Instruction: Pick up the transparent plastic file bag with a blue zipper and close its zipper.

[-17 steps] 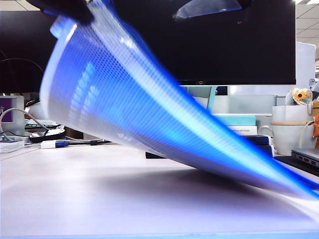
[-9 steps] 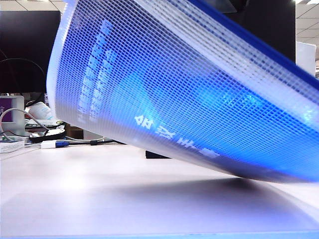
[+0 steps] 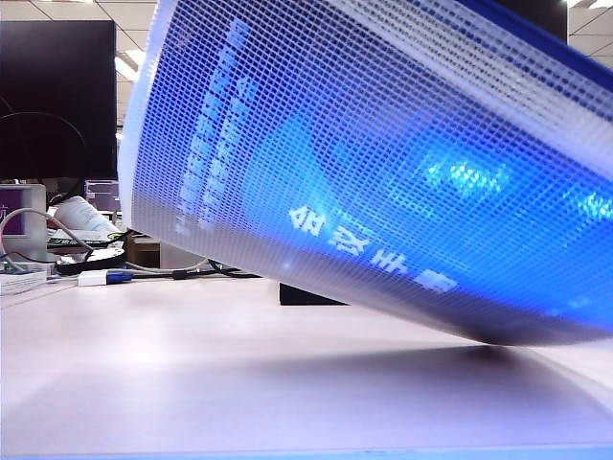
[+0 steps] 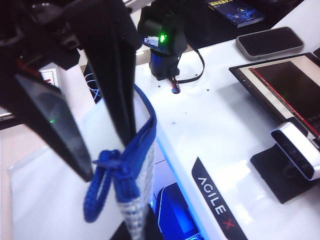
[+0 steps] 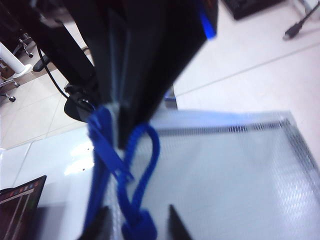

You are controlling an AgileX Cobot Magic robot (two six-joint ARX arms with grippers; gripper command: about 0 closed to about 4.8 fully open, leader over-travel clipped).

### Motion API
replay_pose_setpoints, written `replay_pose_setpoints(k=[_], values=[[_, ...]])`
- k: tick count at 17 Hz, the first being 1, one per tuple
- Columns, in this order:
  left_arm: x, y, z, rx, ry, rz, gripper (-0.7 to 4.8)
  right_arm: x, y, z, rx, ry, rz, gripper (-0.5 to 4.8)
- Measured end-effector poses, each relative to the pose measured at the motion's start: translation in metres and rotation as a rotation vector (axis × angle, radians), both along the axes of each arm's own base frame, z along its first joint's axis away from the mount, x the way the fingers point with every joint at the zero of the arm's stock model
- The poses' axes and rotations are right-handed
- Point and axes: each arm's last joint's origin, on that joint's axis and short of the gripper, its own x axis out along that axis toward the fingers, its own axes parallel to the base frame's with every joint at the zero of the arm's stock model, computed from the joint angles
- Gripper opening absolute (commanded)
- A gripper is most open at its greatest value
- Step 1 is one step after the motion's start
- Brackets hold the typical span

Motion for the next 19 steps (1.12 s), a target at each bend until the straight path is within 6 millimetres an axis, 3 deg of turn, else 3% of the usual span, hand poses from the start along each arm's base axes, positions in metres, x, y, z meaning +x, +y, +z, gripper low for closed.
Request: replay_pose_setpoints(k=[3,10,13,19], values=[[0.003,-0.002,-0.002,-0.014,0.002,-0.002,-0.05,0.003,0.002,0.005,0.038,-0.057,0.001,-0.01],[0.019,-0.004,-0.003,0.136,-0.07,0.173,-0.05,0.012,0.0,0.002,-0.114,-0.169,-0.283,-0.01],[0.03,0.0,-0.001,0.113,-0.078,0.245,-0.05,0.011,-0.001,0.0,-0.134,-0.158,-0.294,-0.01],[0.045,0.02,0.001,0.088,-0.045,0.355,-0.06,0.012,-0.008,-0.011,-0.358,-0.188,-0.487,-0.01]])
